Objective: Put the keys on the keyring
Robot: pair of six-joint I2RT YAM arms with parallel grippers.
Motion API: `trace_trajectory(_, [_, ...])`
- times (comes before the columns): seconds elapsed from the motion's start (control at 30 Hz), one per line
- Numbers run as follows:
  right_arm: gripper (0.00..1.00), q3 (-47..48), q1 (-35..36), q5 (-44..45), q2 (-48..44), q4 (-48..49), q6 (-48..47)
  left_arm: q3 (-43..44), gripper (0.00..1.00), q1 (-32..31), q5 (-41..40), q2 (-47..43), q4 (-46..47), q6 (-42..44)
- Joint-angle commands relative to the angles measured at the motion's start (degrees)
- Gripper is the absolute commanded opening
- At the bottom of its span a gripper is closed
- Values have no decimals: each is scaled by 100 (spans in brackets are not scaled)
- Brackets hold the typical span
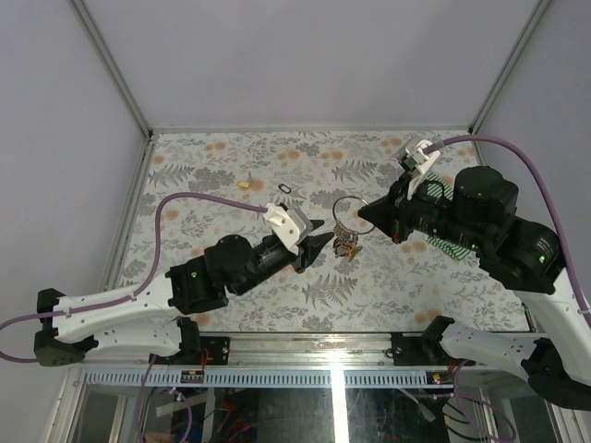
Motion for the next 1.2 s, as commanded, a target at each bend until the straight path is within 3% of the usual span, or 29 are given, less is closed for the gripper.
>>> trace_trajectory(0.0, [0, 133, 14, 1, -76, 413, 18, 10, 32, -50, -86, 35, 411, -33])
trace_trajectory(0.13, [0, 132, 15, 0, -85, 398, 26, 24, 26, -47, -135, 51, 460, 13])
trace_trajectory(0.57, [0, 110, 14, -65, -85, 430, 34, 106, 25, -44, -145, 263, 608, 81])
trace_trajectory(0.9, [0, 104, 14, -69, -103, 413, 61, 134, 16, -48, -259, 367, 694, 148])
trace_trajectory(1.17, [0, 96, 14, -68, -103, 417, 48, 132, 15, -47, -350, 313, 691, 197])
